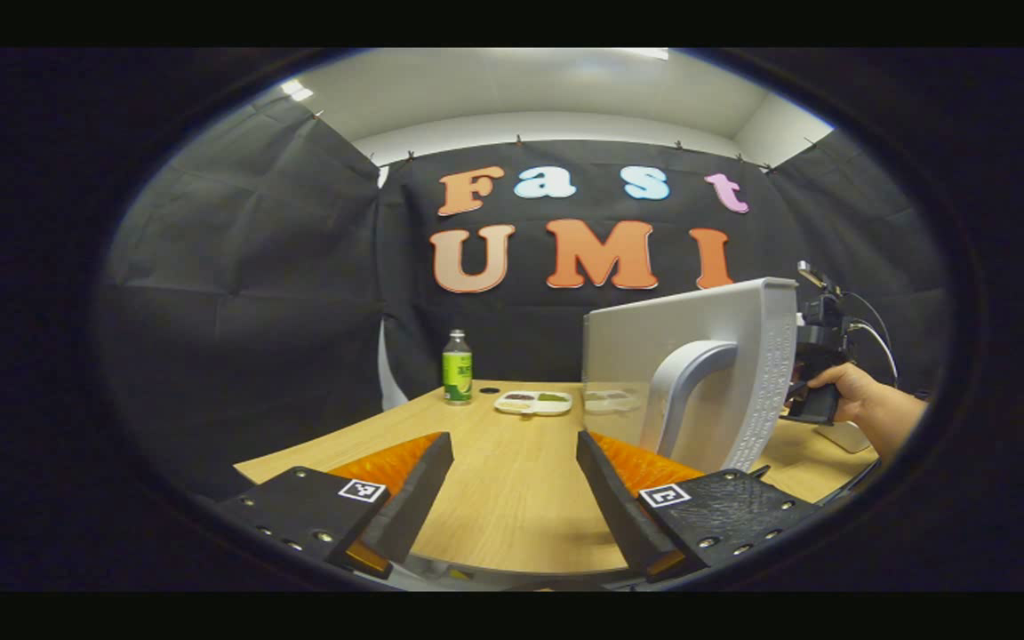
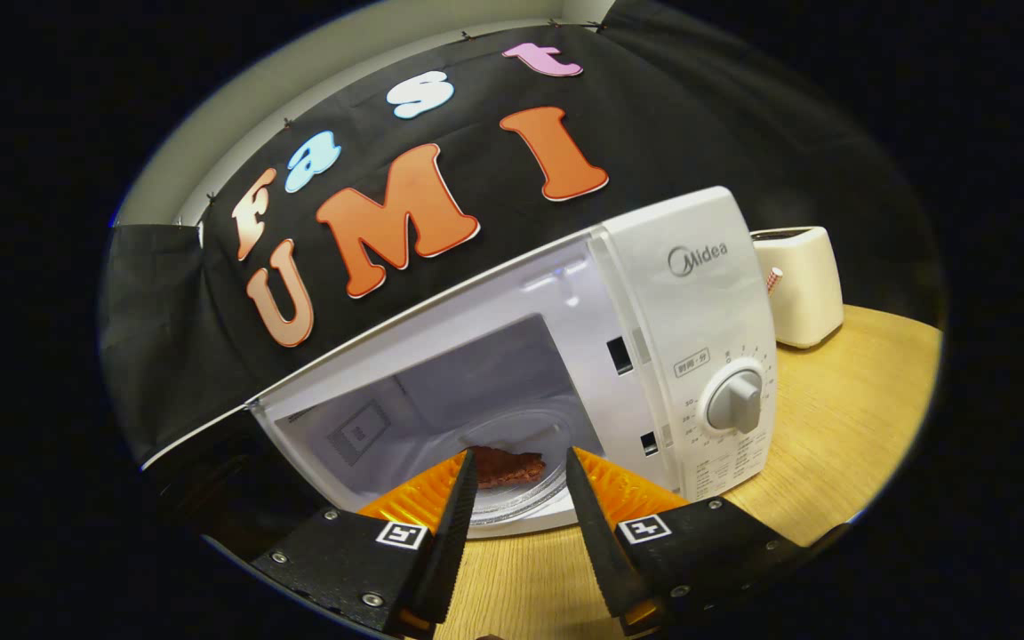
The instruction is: Open the microwave oven with the left hand, put the food in, and close the microwave oven.
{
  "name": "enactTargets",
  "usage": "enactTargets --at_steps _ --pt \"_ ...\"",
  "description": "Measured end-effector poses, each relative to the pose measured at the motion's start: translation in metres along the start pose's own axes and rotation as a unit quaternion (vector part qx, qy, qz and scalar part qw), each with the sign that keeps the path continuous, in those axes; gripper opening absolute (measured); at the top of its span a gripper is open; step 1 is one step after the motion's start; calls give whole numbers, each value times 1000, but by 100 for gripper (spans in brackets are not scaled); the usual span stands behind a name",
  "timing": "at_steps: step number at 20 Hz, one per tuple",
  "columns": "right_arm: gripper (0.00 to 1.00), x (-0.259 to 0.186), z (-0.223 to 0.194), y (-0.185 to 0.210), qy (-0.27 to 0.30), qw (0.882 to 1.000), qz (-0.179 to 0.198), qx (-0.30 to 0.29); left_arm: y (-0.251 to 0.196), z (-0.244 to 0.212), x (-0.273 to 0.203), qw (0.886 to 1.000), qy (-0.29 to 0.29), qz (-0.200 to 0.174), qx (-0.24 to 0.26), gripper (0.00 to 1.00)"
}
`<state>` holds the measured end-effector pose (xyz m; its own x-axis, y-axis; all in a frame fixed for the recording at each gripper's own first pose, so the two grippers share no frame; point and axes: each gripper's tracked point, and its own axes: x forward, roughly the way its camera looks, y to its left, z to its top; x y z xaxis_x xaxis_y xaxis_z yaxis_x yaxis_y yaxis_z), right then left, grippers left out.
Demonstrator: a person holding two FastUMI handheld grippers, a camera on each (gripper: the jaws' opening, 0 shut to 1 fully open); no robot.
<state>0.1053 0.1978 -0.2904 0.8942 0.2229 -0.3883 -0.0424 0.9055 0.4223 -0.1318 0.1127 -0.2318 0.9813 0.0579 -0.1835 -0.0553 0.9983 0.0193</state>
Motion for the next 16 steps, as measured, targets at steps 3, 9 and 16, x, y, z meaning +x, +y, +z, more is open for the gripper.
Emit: enactTargets --at_steps 3,9,16 --pt "76 -33 28 -4 -21 999 26 -40 -35 4 4 999 -1 -40 -2 87" --pt "88 -91 73 -32 -63 992 49 -101 -113 3 20 992 13 -123 21 76" --pt "91 -135 98 -85 -75 989 38 -123 -196 -9 48 983 18 -180 39 20"
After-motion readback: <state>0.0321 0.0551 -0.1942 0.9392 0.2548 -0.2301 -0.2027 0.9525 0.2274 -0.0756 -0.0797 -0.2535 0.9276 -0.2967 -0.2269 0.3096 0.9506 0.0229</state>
